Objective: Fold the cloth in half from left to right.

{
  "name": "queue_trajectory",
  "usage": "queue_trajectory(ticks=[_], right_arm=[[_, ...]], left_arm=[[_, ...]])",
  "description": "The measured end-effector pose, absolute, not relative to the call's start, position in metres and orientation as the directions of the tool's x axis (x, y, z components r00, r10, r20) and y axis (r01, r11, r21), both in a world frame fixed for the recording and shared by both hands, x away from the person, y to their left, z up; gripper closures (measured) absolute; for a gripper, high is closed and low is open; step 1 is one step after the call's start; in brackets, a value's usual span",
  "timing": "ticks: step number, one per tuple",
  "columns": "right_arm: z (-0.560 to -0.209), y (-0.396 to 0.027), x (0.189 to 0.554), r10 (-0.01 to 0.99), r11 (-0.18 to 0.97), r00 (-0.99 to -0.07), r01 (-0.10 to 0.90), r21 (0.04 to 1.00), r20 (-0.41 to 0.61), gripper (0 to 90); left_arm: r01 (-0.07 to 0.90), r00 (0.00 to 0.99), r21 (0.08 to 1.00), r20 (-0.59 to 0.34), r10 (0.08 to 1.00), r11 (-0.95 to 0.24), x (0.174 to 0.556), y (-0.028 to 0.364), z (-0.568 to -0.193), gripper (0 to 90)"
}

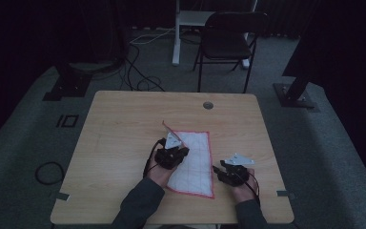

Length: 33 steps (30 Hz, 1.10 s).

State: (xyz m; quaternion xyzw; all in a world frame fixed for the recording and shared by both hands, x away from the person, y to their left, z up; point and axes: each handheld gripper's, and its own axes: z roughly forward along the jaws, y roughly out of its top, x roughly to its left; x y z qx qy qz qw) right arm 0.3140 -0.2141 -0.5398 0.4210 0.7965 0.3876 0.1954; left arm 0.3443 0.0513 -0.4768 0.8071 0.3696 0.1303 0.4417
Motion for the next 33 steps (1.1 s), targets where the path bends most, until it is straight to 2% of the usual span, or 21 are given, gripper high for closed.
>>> queue_trajectory(ticks=[25, 30, 33], right_arm=[[-0.538, -0.222, 0.314, 0.838, 0.32, -0.546, 0.527, 0.788, 0.025, 55.6], [-0.538, -0.222, 0.314, 0.837, 0.32, -0.547, 0.527, 0.787, 0.025, 55.6], [-0.538, -0.223, 0.314, 0.838, 0.318, -0.545, 0.527, 0.788, 0.027, 55.6]], left_arm=[[0.481, 0.738, 0.783, -0.118, 0.664, -0.396, 0.354, 0.006, -0.492, 87.0], [0.497, 0.737, 0.781, -0.15, 0.659, -0.378, 0.354, 0.005, -0.499, 74.2], [0.497, 0.731, 0.79, -0.159, 0.664, -0.358, 0.354, 0.01, -0.495, 71.8]])
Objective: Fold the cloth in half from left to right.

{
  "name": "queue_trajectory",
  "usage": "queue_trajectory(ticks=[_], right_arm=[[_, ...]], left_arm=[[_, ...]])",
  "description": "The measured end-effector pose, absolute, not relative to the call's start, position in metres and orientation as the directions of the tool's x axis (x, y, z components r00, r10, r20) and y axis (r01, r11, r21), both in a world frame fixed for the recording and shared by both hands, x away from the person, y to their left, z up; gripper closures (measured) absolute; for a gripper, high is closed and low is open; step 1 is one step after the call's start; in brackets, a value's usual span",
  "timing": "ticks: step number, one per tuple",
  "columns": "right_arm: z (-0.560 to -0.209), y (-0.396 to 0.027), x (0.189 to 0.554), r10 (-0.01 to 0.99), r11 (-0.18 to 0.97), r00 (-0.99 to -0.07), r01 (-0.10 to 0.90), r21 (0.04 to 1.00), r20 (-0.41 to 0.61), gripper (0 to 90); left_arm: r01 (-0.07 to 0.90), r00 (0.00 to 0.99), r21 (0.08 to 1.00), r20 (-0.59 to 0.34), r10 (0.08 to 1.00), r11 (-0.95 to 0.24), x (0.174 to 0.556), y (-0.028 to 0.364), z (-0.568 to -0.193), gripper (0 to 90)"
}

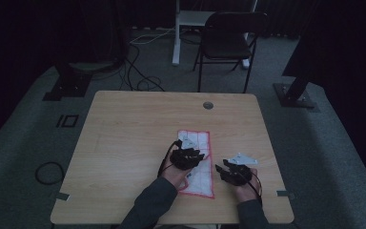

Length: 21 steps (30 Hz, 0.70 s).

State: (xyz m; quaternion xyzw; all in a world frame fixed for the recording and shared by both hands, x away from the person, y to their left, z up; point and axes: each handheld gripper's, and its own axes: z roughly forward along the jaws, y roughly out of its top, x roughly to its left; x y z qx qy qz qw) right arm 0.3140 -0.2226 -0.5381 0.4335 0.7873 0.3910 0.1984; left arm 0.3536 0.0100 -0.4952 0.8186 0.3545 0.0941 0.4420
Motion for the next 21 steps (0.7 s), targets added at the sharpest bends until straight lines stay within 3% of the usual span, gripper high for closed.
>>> queue_trajectory(ticks=[21], right_arm=[[-0.538, -0.218, 0.314, 0.831, 0.334, -0.556, 0.522, 0.785, 0.016, 55.6]], left_arm=[[0.534, 0.65, 0.804, -0.193, 0.735, -0.261, 0.336, 0.076, -0.493, 71.5]])
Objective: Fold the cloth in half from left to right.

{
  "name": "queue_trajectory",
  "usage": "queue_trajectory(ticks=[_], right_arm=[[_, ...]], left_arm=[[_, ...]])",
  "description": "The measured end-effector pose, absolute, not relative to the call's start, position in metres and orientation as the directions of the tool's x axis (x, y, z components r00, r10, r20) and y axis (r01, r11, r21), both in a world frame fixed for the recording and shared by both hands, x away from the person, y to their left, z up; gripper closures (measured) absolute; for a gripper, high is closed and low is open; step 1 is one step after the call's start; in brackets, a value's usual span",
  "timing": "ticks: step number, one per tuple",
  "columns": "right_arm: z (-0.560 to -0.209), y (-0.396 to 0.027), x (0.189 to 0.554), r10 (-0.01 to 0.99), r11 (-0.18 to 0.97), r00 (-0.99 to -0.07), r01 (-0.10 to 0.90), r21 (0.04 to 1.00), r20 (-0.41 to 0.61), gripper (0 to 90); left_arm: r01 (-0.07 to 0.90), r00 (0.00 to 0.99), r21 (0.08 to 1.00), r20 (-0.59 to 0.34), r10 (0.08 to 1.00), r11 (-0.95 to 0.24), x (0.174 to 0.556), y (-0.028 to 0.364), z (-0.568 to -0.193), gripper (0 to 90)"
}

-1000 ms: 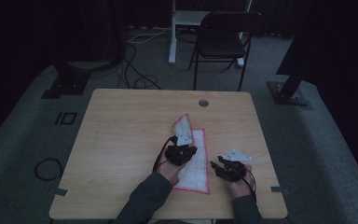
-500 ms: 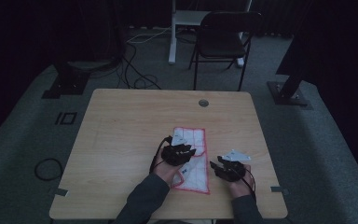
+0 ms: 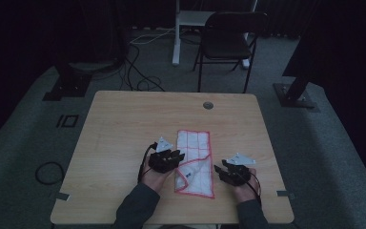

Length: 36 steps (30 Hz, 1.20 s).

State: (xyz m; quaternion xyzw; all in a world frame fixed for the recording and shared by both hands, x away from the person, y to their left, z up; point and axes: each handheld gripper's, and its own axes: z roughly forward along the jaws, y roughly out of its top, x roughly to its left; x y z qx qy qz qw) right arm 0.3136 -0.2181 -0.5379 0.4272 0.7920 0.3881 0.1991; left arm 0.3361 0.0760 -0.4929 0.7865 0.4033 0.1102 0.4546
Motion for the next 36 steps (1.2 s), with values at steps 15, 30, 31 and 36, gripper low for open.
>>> queue_trajectory(ticks=[15, 30, 31, 36], right_arm=[[-0.538, -0.218, 0.313, 0.832, 0.332, -0.555, 0.522, 0.786, 0.017, 55.6], [-0.538, -0.218, 0.313, 0.832, 0.332, -0.554, 0.522, 0.786, 0.016, 55.6], [-0.538, -0.218, 0.313, 0.832, 0.332, -0.554, 0.521, 0.786, 0.016, 55.6], [-0.538, -0.219, 0.313, 0.835, 0.329, -0.55, 0.523, 0.786, 0.016, 55.6]], left_arm=[[0.594, 0.598, 0.762, -0.202, 0.775, -0.26, 0.33, 0.104, -0.523, 73.5], [0.56, 0.667, 0.762, -0.182, 0.722, -0.325, 0.32, 0.087, -0.525, 87.6], [0.555, 0.674, 0.763, -0.179, 0.717, -0.331, 0.319, 0.085, -0.524, 87.5], [0.539, 0.699, 0.765, -0.172, 0.694, -0.352, 0.317, 0.073, -0.522, 87.0]])
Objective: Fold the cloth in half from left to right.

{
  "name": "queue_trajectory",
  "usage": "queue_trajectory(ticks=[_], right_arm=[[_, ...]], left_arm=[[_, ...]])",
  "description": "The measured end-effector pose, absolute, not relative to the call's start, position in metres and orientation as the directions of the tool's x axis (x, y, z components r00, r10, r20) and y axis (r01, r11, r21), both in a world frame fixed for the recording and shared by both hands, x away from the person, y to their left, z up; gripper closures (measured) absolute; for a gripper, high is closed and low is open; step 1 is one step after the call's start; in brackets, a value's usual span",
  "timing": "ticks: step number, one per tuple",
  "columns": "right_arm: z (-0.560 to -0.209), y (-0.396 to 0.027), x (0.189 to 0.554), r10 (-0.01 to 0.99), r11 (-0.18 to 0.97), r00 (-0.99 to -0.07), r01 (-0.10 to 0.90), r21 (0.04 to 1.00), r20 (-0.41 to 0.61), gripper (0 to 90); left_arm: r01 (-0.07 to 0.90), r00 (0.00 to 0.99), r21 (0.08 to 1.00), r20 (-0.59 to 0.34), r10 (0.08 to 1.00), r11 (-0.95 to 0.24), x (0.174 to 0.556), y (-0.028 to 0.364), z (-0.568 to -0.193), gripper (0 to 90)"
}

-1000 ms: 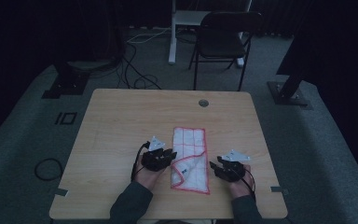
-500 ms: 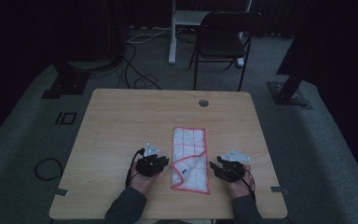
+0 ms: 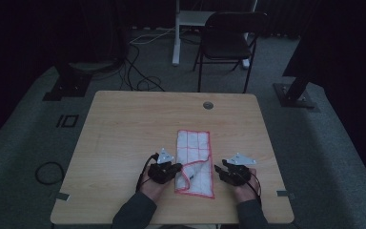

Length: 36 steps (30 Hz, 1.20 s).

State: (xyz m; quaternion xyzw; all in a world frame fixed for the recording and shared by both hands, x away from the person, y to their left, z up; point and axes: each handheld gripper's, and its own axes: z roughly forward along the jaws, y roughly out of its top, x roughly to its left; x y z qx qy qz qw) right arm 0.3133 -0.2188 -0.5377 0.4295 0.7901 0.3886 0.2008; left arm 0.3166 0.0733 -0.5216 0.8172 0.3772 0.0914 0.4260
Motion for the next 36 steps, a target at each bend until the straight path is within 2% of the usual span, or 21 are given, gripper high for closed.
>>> queue_trajectory(ticks=[17, 36], right_arm=[[-0.537, -0.222, 0.314, 0.844, 0.316, -0.536, 0.522, 0.792, 0.017, 55.6], [-0.539, -0.22, 0.315, 0.842, 0.319, -0.54, 0.527, 0.787, 0.021, 55.6]], left_arm=[[0.523, 0.737, 0.752, -0.163, 0.656, -0.401, 0.308, 0.055, -0.529, 84.4], [0.531, 0.667, 0.78, -0.144, 0.731, -0.331, 0.328, 0.083, -0.522, 79.7]])
